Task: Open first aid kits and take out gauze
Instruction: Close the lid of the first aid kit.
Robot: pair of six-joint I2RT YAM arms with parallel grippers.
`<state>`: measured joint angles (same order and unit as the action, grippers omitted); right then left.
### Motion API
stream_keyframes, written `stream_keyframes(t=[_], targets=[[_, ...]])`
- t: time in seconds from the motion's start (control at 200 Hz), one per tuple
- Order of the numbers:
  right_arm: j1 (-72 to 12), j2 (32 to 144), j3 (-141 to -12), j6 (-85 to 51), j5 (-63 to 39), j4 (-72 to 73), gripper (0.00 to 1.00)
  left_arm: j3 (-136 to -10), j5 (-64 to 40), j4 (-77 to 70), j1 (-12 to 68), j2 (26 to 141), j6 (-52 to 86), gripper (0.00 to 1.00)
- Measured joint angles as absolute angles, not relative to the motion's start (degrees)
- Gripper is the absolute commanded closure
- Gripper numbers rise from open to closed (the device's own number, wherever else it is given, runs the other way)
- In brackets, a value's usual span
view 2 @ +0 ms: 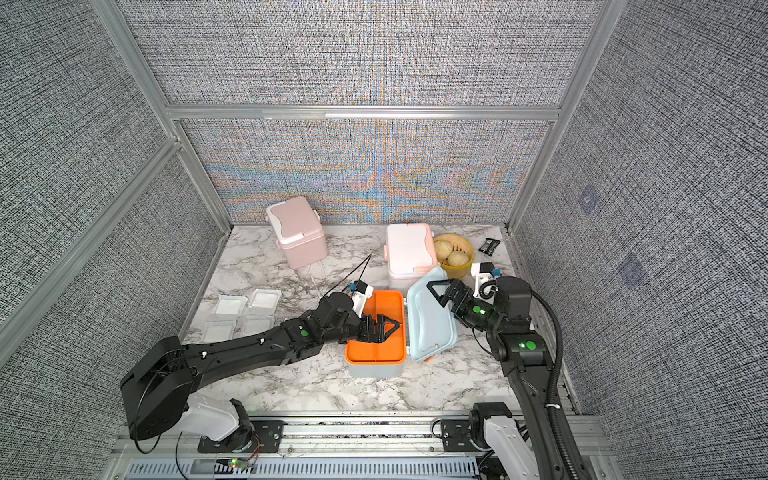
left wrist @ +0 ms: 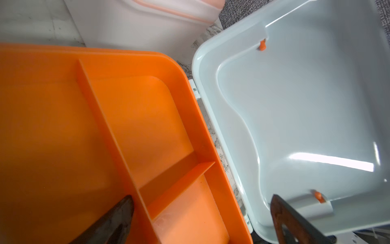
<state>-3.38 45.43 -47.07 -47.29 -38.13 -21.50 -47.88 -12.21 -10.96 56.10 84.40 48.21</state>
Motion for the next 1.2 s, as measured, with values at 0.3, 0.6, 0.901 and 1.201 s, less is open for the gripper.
stream_keyframes(t=[0.3,0.6,0.901,1.201], targets=[[-12.5,49.3,-52.4,-48.9,-38.6,-18.9,0.01,-47.4,-13.1,-14.5,56.1,84.2,50.3,0.00],[-18.0,51.5,-55.4,-47.2,-35.9,-19.3,0.01,-45.0,-8.2,-10.9,56.1,70.5,48.8,0.00],[-27.4,56.0,-56.3,-44.4,-32.9,-20.0,0.01,-42.6,1.0,2.6,53.5,55.0,42.5,0.00],[-32.3,57.5,-60.4,-39.3,-24.4,-26.6,0.01,-37.6,-1.8,7.5,48.8,47.2,42.3,0.00]])
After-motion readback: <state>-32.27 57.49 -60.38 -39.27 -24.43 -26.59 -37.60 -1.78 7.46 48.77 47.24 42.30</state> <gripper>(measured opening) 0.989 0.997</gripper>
